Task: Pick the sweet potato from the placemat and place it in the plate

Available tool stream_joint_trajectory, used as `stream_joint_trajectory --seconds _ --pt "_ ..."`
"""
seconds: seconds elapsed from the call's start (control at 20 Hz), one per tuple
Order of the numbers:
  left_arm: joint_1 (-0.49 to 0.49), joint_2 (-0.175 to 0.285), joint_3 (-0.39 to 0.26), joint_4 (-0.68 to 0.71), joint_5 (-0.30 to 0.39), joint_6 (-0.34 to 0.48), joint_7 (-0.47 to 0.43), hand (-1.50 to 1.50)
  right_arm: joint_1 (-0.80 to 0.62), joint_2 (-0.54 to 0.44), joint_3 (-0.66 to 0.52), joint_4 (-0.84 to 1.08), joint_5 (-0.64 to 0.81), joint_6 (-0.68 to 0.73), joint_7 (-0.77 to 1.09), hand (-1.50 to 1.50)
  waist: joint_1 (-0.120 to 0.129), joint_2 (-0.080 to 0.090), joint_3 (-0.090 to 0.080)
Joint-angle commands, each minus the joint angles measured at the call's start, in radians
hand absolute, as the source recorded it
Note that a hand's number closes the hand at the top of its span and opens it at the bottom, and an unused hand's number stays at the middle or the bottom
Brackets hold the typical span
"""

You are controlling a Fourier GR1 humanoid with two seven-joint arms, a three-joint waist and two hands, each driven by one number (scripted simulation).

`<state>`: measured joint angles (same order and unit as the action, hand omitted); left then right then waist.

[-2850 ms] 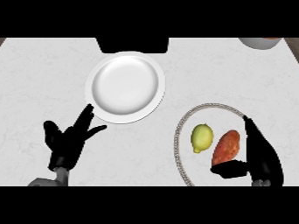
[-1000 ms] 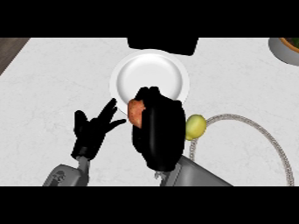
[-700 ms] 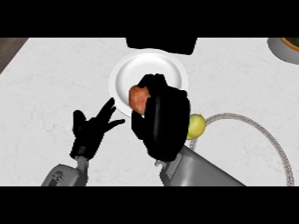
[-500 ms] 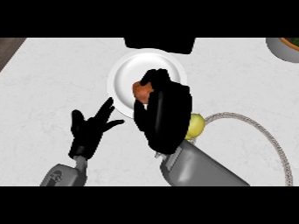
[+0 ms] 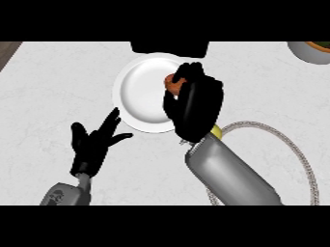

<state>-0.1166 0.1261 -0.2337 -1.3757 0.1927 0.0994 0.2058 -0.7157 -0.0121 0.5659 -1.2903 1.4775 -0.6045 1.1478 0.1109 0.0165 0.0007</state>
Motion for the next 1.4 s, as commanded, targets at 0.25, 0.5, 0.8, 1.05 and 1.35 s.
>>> stream_joint_trajectory --seconds 0.25,0.5,0.8,1.05,1.35 --pt "0.017 0.022 0.02 0.025 -0.01 0.008 -0.004 0.0 -0.111 0.011 -0.116 0.225 -0.036 -0.253 0.162 1.5 -0.005 0.008 0.0" --pt "0.012 0.011 0.0 -0.02 -0.02 0.024 0.019 0.0 -0.079 0.012 -0.214 0.358 -0.206 -0.219 0.134 1.5 0.01 0.015 0.002" --pt "0.03 0.006 -0.011 0.008 -0.026 0.018 0.005 0.0 -0.129 0.012 -0.188 0.547 -0.492 -0.276 -0.055 -1.5 0.024 0.021 0.002" --pt "0.038 0.019 -0.016 -0.004 -0.03 0.002 -0.008 0.0 -0.182 0.012 -0.176 0.566 -0.658 -0.407 -0.234 -1.5 0.03 0.021 0.003" --pt "0.006 0.006 0.015 0.017 -0.02 0.028 -0.006 0.0 -0.15 0.012 -0.146 0.503 -0.736 -0.662 -0.353 -1.5 -0.002 0.014 0.003"
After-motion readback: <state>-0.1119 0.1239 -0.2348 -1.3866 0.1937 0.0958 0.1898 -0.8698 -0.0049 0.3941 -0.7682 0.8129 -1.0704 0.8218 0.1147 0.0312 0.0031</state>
